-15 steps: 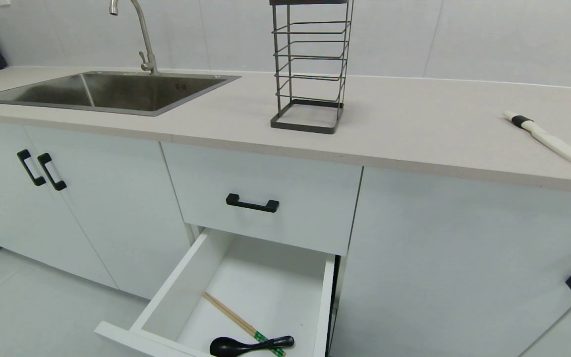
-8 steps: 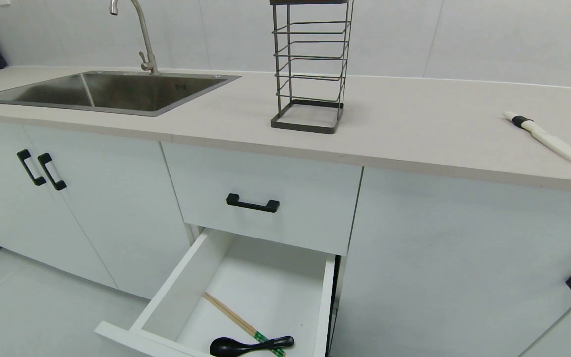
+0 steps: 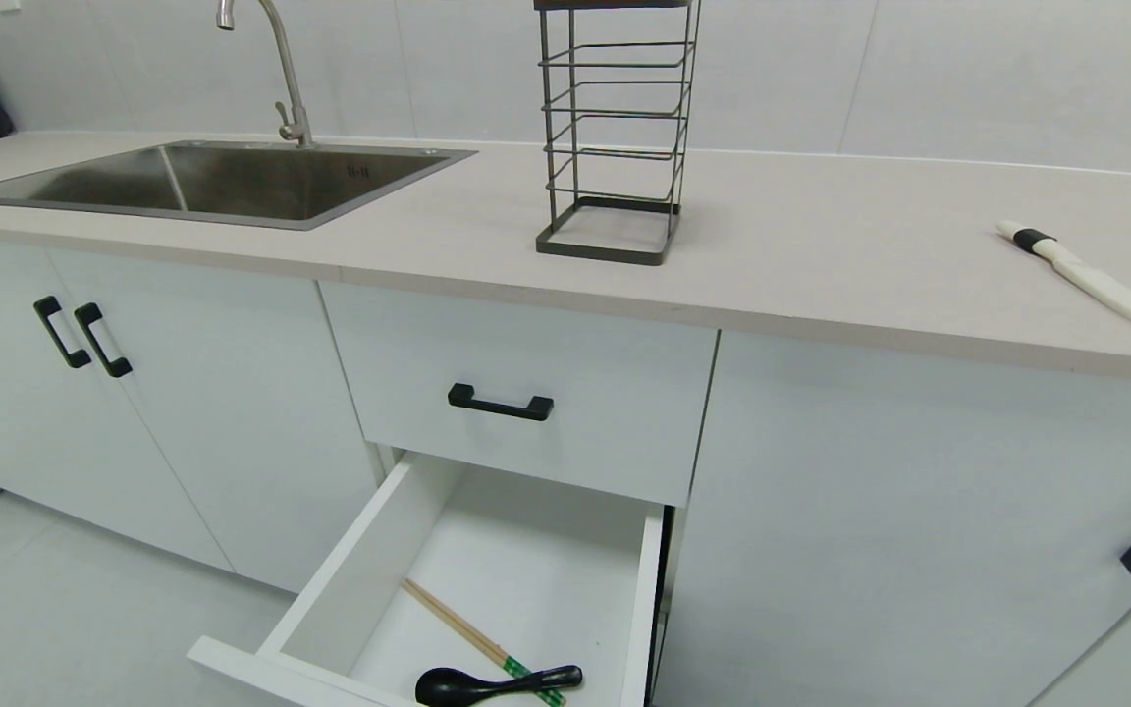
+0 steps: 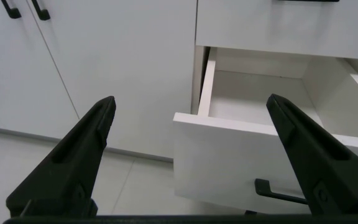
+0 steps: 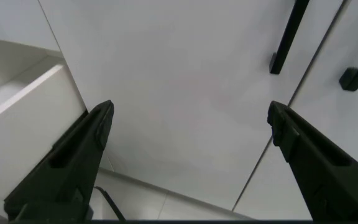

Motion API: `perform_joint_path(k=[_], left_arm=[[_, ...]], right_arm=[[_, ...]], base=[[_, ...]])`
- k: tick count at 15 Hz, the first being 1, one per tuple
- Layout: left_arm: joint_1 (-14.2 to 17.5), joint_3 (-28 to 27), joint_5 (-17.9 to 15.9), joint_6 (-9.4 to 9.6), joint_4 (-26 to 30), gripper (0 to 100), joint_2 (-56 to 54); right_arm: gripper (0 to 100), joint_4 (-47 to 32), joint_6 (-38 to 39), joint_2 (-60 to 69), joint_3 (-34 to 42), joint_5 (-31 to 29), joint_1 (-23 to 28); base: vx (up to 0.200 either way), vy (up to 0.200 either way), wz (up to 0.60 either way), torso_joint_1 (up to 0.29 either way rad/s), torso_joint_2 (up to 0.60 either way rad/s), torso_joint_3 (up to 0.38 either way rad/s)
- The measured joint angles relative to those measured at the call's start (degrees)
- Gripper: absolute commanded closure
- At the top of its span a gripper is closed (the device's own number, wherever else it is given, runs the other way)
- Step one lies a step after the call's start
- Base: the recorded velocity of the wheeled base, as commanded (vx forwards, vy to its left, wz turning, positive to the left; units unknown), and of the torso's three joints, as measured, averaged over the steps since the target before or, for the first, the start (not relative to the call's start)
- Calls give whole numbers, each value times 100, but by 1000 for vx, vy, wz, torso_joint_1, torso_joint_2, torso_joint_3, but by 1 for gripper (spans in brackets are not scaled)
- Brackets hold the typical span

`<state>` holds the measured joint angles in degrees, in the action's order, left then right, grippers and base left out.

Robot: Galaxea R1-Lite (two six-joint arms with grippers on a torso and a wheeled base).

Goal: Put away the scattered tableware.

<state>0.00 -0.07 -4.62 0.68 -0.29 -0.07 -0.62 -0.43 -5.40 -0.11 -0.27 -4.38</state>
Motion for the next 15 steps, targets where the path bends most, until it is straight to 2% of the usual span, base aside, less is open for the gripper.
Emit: perform_joint_path(k=[2, 3, 4, 5, 7, 8, 11, 13, 15], left_arm=[[2, -41, -35, -4, -525, 0, 0], [10, -262, -110, -22, -892, 0, 0], [11, -577, -260, -59, -901, 0, 0], [10, -885, -396, -188, -663, 0, 0], [-2, -1059, -712, -522, 185, 0, 12], [-13, -1090, -895, -580, 516, 0, 54], [-74, -1119, -1453, -658, 781, 0, 524], [-110, -1111, -1905, -807, 808, 0, 1125], [-127, -1111, -2138, -870, 784, 0, 1832]], right_arm=[[0, 7, 0, 23, 0, -17, 0], [0, 7, 2, 30, 0, -27, 5], [0, 13, 21, 33, 0, -33, 5], [0, 16, 29, 37, 0, -33, 5], [0, 16, 38, 39, 0, -28, 5], [0, 18, 35, 39, 0, -27, 2], [0, 18, 35, 39, 1, -27, 0], [0, 18, 35, 39, 1, -27, 0], [0, 18, 35, 37, 1, -27, 0]], base=[[0, 0, 0, 0, 0, 0], [0, 0, 0, 0, 0, 0], [0, 0, 0, 0, 0, 0], [0, 0, 0, 0, 0, 0], [0, 0, 0, 0, 0, 0], [0, 0, 0, 0, 0, 0], [0, 0, 0, 0, 0, 0], [0, 0, 0, 0, 0, 0], [0, 0, 0, 0, 0, 0]])
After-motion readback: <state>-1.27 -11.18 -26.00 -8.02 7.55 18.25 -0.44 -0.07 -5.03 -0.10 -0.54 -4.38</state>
